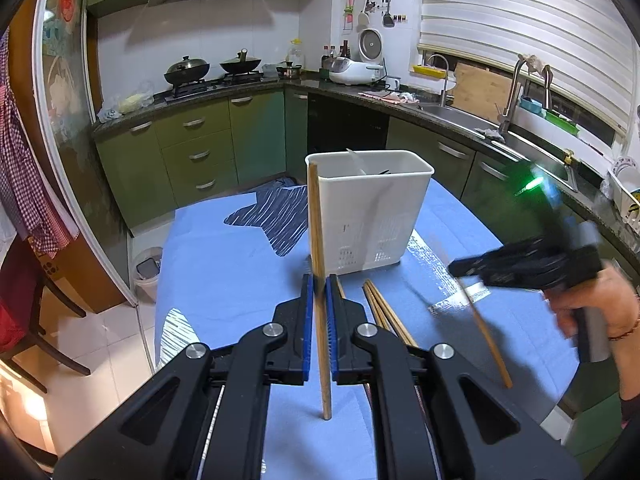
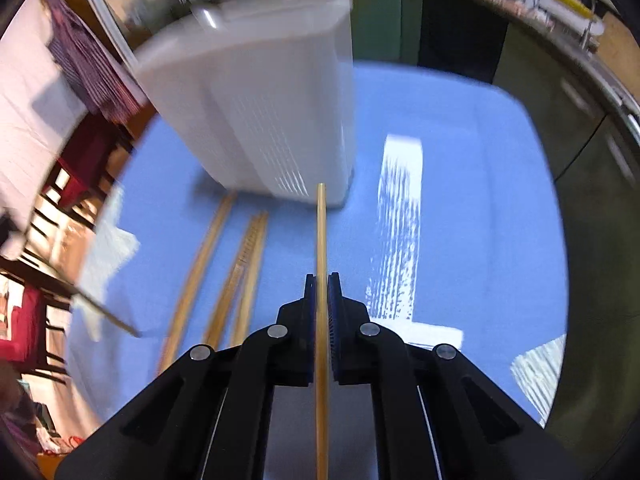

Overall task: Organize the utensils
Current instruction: 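Lift the chopstick upright with the left tool while the right tool grasps another chopstick, then drop the left chopstick into the white holder and open the left tool while the right lifts its chopstick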

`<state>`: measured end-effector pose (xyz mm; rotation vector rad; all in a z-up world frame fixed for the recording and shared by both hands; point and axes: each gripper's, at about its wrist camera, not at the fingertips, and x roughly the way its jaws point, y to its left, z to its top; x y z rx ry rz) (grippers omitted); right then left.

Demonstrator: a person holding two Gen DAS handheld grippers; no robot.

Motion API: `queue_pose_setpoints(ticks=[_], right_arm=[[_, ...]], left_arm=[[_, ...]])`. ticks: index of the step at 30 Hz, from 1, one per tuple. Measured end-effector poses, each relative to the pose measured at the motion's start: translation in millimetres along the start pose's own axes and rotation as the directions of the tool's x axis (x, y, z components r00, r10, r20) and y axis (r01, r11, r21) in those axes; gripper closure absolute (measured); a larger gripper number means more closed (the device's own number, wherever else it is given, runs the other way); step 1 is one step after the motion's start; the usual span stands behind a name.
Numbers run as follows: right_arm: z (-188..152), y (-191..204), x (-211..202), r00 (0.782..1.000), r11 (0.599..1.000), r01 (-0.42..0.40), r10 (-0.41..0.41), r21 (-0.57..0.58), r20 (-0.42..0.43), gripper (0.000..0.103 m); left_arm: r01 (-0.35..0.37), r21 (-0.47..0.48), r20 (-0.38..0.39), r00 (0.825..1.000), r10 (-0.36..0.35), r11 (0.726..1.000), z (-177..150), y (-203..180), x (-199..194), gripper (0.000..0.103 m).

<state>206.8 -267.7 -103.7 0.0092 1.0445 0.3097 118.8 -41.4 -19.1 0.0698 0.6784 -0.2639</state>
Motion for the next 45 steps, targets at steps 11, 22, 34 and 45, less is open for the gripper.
queue_pose_setpoints(ticks=[11, 22, 34, 45], right_arm=[[-45.4, -4.1, -114.2, 0.947, 1.000, 0.004, -0.009, 0.015, 0.323, 0.097], [-78.7, -0.4, -139.5, 0.919, 1.000, 0.006, -0.015, 0.025, 0.394, 0.096], [-85.2, -6.9, -139.1, 0.915, 0.999, -0.010, -0.003, 0.032, 0.403, 0.096], [-88.8, -11.1, -141.1, 0.915, 0.999, -0.024, 0.006, 0.038, 0.404, 0.096]], left_arm=[[0.001, 0.000, 0.005, 1.000, -0.001, 1.000, 0.0, 5.4, -1.2, 0.097], [0.013, 0.011, 0.037, 0.999, -0.014, 1.000, 8.6, 3.7, -18.8, 0.097], [0.060, 0.022, 0.161, 0.985, -0.063, 0.998, 108.3, -7.9, -37.3, 0.097], [0.017, 0.015, 0.280, 0.960, -0.021, 1.000, 179.9, -27.2, -10.0, 0.097]])
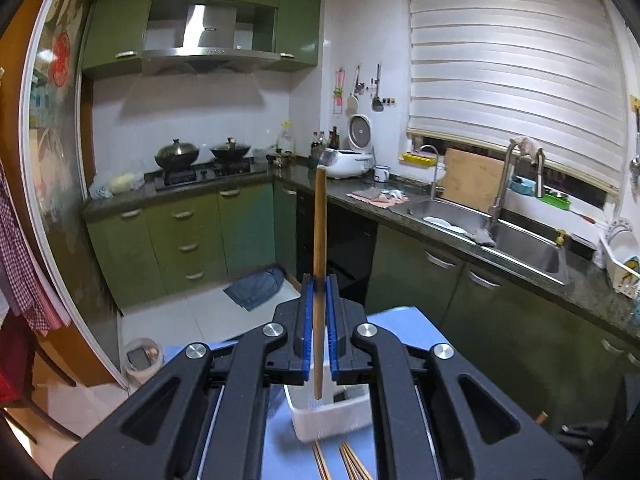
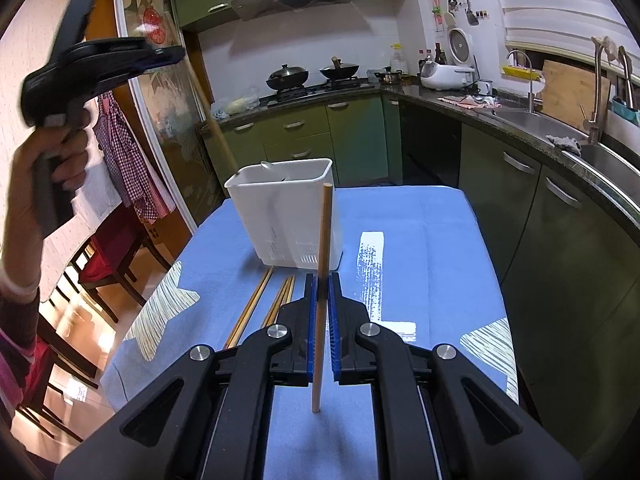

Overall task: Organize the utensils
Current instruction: 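Drop the left chopstick into the white holder and open the left tool while the right lifts its chopstick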

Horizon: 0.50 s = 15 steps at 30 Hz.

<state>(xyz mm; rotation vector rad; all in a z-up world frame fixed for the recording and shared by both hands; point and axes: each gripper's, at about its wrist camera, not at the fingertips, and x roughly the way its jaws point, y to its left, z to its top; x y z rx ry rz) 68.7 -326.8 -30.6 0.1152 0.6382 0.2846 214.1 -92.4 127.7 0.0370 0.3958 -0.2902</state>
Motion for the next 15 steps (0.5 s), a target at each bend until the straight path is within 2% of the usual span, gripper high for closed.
queue_pose_setpoints(ticks=[4, 10, 15], right_arm=[[0.2, 3.5, 0.0, 1.000, 1.000, -0.007, 0.007, -0.010, -0.003, 0.097], [10.7, 4.7, -1.7, 1.000, 1.000, -0.014, 0.014, -0.018, 0.006, 0.097], [41.2, 13.9, -7.9, 0.998, 0.998, -0.041, 0.042, -0.037, 0.046, 0.097]], left_arm=[[-0.020, 0.002, -0.024, 1.000, 0.020, 1.000, -4.5, -1.5, 24.1, 0.097], [-0.014, -0.001, -0.166, 0.986, 0.014, 1.000, -42.4, 2.5, 58.2, 0.097], [0.005, -0.007, -0.227, 0.974, -0.006, 1.000, -63.4, 10.1, 63.5, 0.091]])
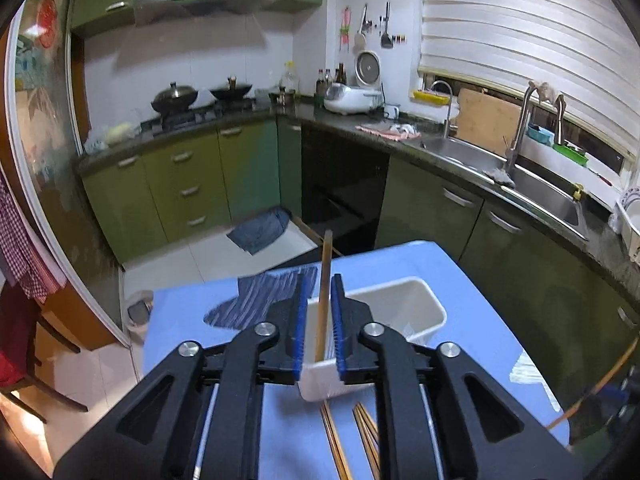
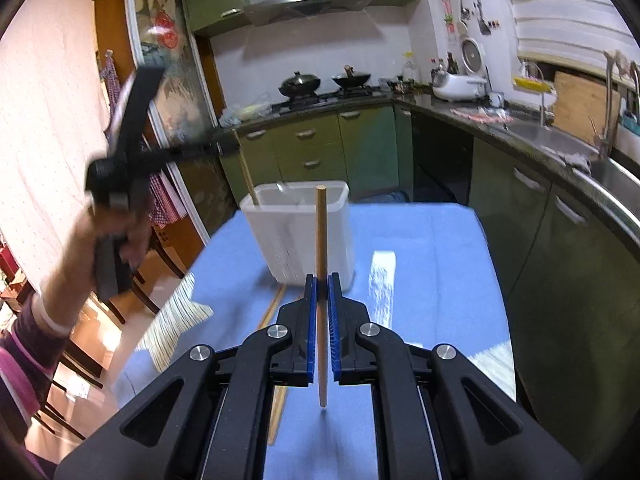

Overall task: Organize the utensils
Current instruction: 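Drop the left chopstick into the white holder and open the left tool while the right lifts its chopstick, then lower the right tool's chopstick into the white holder and open it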

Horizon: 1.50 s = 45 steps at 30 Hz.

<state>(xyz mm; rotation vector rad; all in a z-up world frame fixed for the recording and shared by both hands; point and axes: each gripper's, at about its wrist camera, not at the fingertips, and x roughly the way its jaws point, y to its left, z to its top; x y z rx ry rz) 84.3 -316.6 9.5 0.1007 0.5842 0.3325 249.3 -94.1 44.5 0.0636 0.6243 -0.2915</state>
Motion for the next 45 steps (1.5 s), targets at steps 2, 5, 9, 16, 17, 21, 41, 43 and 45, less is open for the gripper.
queue_pose_setpoints(ticks=[2, 5, 9, 16, 17, 21, 41, 43, 45], right_arm=[[19.2, 4.5, -3.6, 0.999, 1.000, -0.003, 0.003, -0.008, 0.036, 0.097], [56.2, 11.4, -9.2, 0.994, 1.000, -0.016, 0.016, -0.002, 0.110, 0.097], [108.6, 18.0, -4.1, 0.974, 1.000, -0.004, -0.002, 0.024, 0.225, 0.096], [157.5, 9.7, 61.1, 0.970, 0.994, 0.080, -0.094, 0.074, 0.223, 0.096], [156.7, 6.7, 77.0, 0.976, 0.993, 0.090, -0.105, 0.082, 0.190, 0.096], [145.7, -1.8, 121.6, 0.991, 0.992, 0.096, -0.103, 0.085, 0.083, 0.096], [22.1, -17.9, 61.5, 0.993, 0.992, 0.117, -0.118, 0.035, 0.027, 0.075], [-1.2, -26.2, 72.1, 0.991, 0.991, 0.133, -0.131, 0.036, -0.036, 0.073], [-20.0, -35.6, 82.8, 0.987, 0.989, 0.136, -0.131, 0.049, -0.092, 0.073]], left_arm=[[0.018, -0.008, -0.002, 1.000, -0.018, 1.000, -4.9, 4.5, -7.8, 0.088], [0.031, -0.010, 0.022, 0.999, -0.031, 0.999, -8.7, 6.5, -25.4, 0.078], [0.026, 0.010, 0.057, 0.998, -0.027, 1.000, -15.6, 6.9, -51.3, 0.078], [0.031, 0.021, 0.044, 0.999, -0.031, 0.999, -30.2, 10.5, -73.4, 0.077], [0.030, 0.020, 0.040, 0.999, -0.031, 0.999, -32.8, 11.3, -74.1, 0.077], [0.047, 0.010, -0.011, 0.999, -0.046, 0.999, -50.8, 15.7, -69.4, 0.076], [0.055, -0.057, -0.383, 0.921, -0.072, 0.997, -136.9, 2.3, 48.9, 0.076], [0.045, -0.064, -0.425, 0.903, -0.068, 0.997, -143.5, 0.9, 64.3, 0.080], [0.033, -0.073, -0.460, 0.886, -0.063, 0.997, -148.8, 0.8, 75.5, 0.082]])
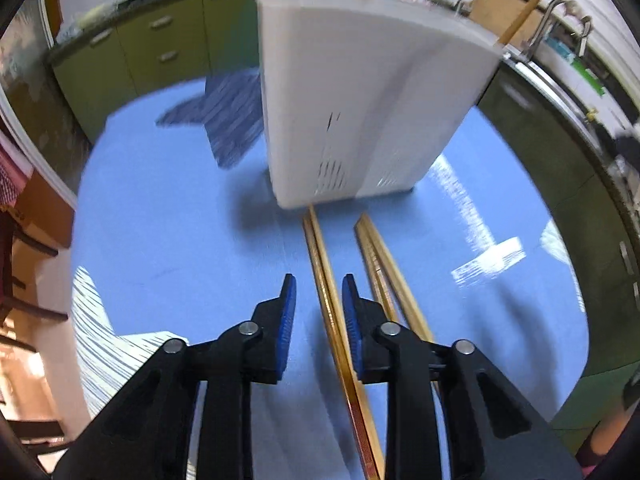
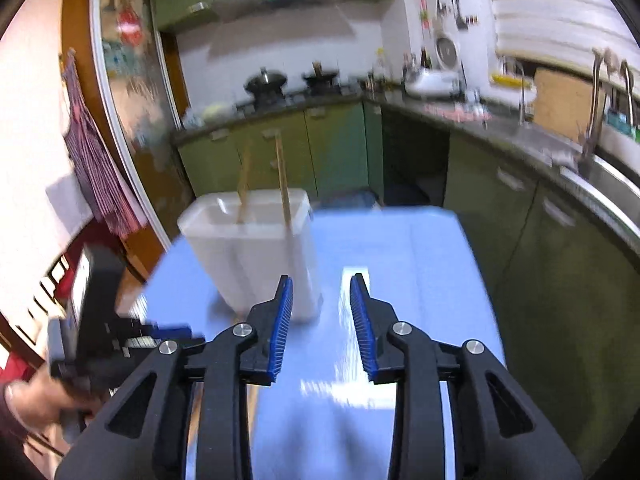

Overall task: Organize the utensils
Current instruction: 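Lower the right tool's chopstick into the white holder and open it, then lower the left tool onto another wooden chopstick and close on it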

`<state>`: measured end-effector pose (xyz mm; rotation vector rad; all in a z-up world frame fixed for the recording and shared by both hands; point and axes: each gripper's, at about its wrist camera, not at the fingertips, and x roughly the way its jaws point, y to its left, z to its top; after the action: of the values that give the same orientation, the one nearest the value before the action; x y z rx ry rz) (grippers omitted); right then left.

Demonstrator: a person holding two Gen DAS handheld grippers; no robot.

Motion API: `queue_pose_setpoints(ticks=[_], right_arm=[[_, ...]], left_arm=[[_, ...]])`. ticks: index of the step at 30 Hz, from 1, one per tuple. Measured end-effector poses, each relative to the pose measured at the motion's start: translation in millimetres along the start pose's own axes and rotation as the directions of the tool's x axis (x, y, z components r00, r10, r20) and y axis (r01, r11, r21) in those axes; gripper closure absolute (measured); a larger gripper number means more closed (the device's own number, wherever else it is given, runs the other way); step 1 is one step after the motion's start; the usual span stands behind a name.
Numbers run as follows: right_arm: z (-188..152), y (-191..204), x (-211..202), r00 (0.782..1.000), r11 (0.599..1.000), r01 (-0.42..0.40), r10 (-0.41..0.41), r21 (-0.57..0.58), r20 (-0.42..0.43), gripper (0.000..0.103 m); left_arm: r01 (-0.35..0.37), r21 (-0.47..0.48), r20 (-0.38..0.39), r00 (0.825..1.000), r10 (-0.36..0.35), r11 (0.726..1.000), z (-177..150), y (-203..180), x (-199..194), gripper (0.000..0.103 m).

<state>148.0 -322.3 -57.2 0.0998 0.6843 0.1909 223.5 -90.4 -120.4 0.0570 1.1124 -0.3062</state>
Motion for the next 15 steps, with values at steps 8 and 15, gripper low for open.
queue_pose_setpoints(ticks=[8, 15], right_arm=[[-28.7, -24.7, 17.0, 0.998, 0.999, 0.002, 0.001, 0.045, -0.066, 0.073], [-31.2, -24.7, 28.0, 0.995, 0.999, 0.002, 0.002, 0.044, -0.101, 0.073]], left_arm=[[-0.010, -0.042, -0.095, 0.995, 0.006, 0.999, 0.2, 6.3, 28.2, 0.089], [-0.002, -0.047, -0.112, 0.994, -0.003, 0.999, 1.0, 5.5, 30.9, 0.089]])
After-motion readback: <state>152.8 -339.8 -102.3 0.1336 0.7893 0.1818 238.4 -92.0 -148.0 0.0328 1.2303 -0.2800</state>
